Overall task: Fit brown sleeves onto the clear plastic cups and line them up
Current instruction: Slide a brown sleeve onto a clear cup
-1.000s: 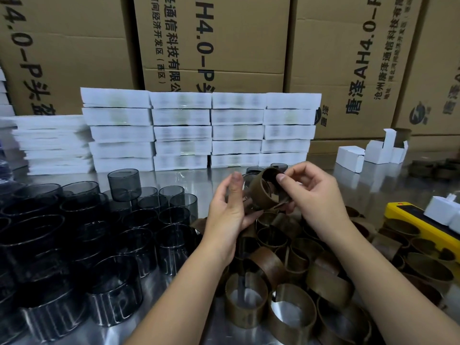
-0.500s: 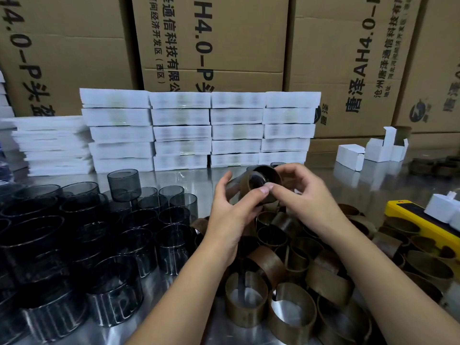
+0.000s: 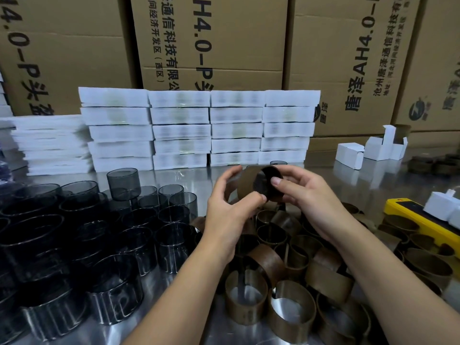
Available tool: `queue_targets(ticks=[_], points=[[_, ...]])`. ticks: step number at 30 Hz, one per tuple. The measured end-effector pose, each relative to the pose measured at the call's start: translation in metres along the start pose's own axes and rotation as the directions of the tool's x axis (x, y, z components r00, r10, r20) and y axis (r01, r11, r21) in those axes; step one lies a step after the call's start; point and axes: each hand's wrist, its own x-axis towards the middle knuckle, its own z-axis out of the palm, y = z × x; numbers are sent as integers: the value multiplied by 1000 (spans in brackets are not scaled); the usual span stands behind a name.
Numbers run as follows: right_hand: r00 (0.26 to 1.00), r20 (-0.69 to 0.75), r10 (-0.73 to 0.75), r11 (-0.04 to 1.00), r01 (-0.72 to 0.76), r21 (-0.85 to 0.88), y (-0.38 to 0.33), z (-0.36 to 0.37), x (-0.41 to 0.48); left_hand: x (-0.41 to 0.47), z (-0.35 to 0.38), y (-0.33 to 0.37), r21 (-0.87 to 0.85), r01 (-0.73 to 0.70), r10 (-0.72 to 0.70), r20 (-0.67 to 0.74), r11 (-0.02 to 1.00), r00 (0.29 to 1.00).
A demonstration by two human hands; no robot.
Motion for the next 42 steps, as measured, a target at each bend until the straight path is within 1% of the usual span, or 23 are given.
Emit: queue_targets(ticks=[2,6,9,11,15,18,21,24,27,29,32,34,37,42], points=[[1000,0,-4,1000,4,-8,1,0,0,-1,2,2,-68,9,-8,6,998,1000],[1000,-7,10,1000,-10,-25,0,-1,0,-3,5,8,-239,108,-99,47,965,994],[993,50,108,990,-103,-96,2,1,1,-3,7,12,-255,156,-139,85,954,987],[984,71,164,981,-156,-114,3,1,2,-3,7,12,-248,169,-148,104,954,984],[983,50,179,969,-167,-181,1,-1,2,-4,9,10,-267,206,-171,148,941,974],[976,89,197,964,-177,-199,1,0,0,-4,9,9,-290,219,-174,172,932,970],[974,118,195,964,-168,-208,0,2,-2,-5,9,7,-266,208,-168,167,941,972],[981,109,157,965,-130,-226,1,2,-2,-4,7,5,-176,191,-165,152,966,975],[991,98,91,972,-67,-226,2,0,-1,-3,7,5,-113,186,-162,190,976,968],[994,75,83,978,-67,-198,3,0,0,-3,9,7,-106,197,-173,201,975,964],[991,78,106,987,-95,-131,4,0,0,-2,12,7,-91,225,-209,154,970,966],[992,73,104,989,-95,-117,4,1,-1,-1,12,5,-82,230,-220,118,970,968],[993,38,112,988,-107,-113,5,4,-1,0,13,3,-77,229,-223,84,970,971],[995,20,94,995,-94,-27,10,5,2,2,14,0,-91,212,-209,43,973,977]])
